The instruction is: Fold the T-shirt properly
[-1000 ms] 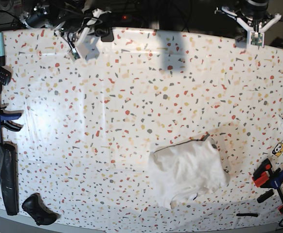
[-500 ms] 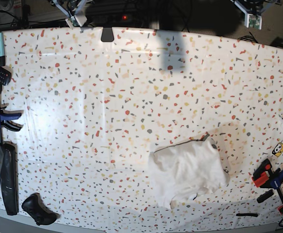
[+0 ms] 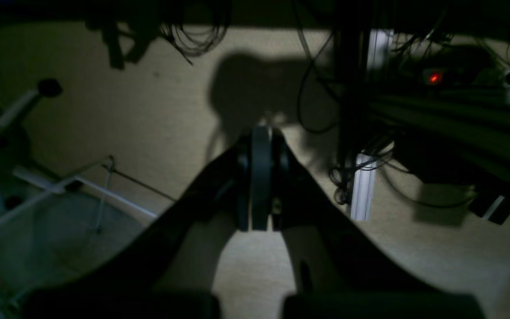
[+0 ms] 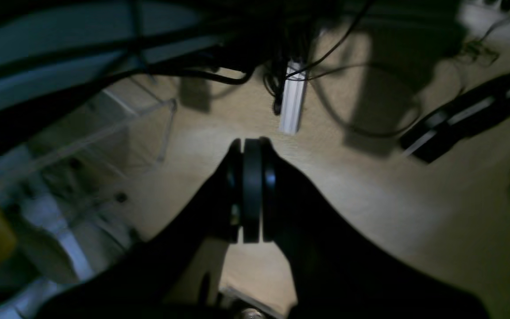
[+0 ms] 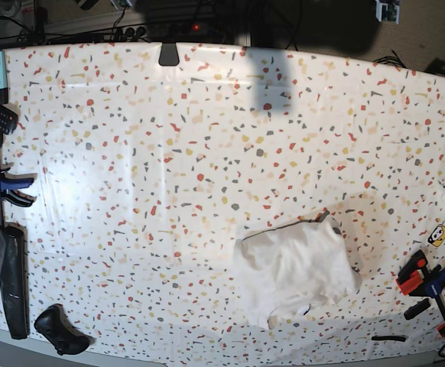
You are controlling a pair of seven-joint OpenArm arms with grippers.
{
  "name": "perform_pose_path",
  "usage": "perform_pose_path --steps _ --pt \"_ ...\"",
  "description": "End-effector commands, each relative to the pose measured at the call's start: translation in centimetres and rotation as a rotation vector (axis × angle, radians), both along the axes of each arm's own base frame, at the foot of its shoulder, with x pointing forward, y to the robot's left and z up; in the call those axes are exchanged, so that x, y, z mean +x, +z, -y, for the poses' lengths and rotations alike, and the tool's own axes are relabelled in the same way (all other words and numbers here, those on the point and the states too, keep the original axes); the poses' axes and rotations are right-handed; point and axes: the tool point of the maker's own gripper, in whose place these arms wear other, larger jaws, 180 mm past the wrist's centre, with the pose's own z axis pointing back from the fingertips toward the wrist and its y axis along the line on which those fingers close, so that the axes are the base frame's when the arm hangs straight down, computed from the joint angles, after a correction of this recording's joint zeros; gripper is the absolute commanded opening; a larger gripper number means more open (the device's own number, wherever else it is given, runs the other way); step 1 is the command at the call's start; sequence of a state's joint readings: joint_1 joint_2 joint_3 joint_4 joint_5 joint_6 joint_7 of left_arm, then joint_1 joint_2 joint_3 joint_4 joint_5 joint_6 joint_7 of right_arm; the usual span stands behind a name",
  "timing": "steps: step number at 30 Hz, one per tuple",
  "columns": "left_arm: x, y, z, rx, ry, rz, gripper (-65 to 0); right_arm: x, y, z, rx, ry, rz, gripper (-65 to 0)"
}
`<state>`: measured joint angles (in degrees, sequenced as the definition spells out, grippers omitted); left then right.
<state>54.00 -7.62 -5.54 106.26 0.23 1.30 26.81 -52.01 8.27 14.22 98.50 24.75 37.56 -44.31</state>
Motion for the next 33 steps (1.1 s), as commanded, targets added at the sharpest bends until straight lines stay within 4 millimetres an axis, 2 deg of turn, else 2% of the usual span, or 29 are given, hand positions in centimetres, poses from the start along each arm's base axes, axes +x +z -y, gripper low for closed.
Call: perform_pose_path --steps 1,7,11,17,25,29,33 --pt "0.0 -0.2 -0.1 -0.009 0.012 0.010 -65.0 -0.5 -0.5 0.4 -0.008 -0.005 -0.010 -65.0" --pt "-0.5 -4.4 -0.6 -0.028 0.048 -0.066 -65.0 -3.4 -5.5 2.1 -0.062 -0.024 -0.141 -65.0" --pt "-0.7 -7.0 -0.9 -0.033 0.076 -0.092 -65.0 -3.1 -8.0 2.3 -0.051 -0.081 -0.156 -65.0" --pt "-1.7 -11.1 -1.4 -0.049 0.127 -0.156 -65.0 -3.1 -11.7 3.5 -0.115 -0.049 -0.176 -65.0" --pt "-3.0 -16.0 -1.0 -0.056 0.170 -0.200 -65.0 -1.0 -15.4 4.4 -0.179 -0.053 -0.066 -65.0" --pt "-3.3 -18.0 -0.6 -0.035 0.131 -0.215 -65.0 1.7 -16.7 6.2 -0.292 -0.069 0.043 -65.0" --pt "-3.7 -19.1 -1.5 0.030 0.131 -0.242 -65.0 4.5 -17.3 8.0 -0.398 -0.076 0.115 -65.0"
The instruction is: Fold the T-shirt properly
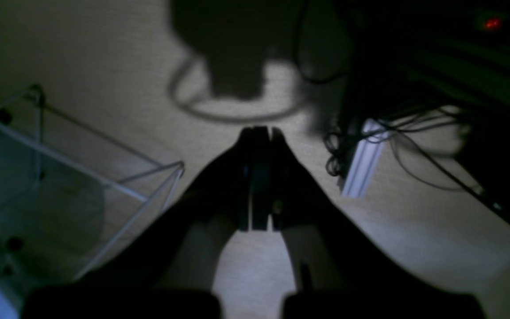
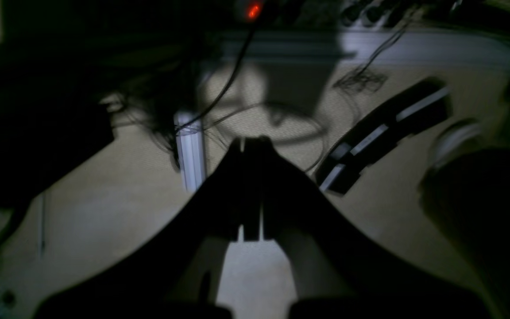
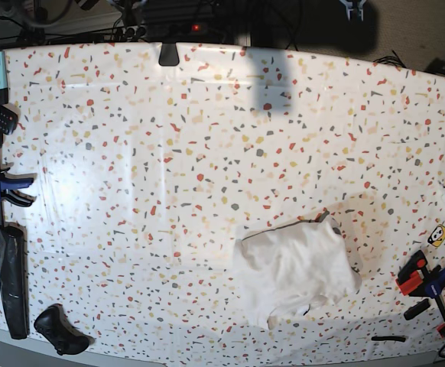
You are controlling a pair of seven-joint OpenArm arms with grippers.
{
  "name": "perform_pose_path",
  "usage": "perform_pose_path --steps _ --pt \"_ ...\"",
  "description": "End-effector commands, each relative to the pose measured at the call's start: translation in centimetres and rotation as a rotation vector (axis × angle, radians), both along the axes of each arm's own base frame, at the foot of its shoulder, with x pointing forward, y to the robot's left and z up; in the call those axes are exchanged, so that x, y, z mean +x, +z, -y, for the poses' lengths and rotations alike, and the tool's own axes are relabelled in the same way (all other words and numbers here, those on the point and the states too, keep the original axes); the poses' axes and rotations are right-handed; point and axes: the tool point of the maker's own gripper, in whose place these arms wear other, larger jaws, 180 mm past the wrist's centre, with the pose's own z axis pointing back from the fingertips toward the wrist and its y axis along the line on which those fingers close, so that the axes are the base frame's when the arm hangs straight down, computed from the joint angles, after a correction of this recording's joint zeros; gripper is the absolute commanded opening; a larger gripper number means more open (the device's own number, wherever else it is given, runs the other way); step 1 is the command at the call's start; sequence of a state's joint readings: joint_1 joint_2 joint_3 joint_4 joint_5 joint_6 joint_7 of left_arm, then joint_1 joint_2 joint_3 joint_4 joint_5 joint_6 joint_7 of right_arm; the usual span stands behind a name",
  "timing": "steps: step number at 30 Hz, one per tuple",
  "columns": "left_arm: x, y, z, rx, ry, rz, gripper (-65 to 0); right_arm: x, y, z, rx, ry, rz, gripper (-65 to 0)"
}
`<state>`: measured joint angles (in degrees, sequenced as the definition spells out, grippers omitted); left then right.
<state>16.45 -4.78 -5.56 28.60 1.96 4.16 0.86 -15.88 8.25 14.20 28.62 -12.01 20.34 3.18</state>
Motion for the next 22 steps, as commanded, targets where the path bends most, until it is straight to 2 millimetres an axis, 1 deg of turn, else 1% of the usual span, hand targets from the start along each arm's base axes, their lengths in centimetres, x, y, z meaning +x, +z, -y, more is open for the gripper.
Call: perform_pose_path --steps 1,5,8,13,22 --pt "-0.3 0.0 -0.6 0.021 0.000 -0.001 -65.0 0.7 0.0 0.6 -0.022 -0.004 0.018 -65.0" --pt "-0.6 -0.3 -0.3 0.016 0.001 0.005 -65.0 2.5 -0.1 0.9 -0.041 -0.014 0.037 -65.0" --pt "-0.7 -0.3 -0.1 0.012 0.001 0.007 -65.0 3.1 -0.1 0.9 -0.040 -0.015 0.046 -65.0" --pt "-0.3 -0.3 0.2 0.010 -0.003 0.032 -65.0 3.1 -0.1 0.9 -0.038 -0.018 0.043 -65.0" --pt "-0.3 -0.3 0.2 0.010 -0.003 0.032 -65.0 3.0 -0.1 0.9 -0.038 -0.018 0.037 -65.0"
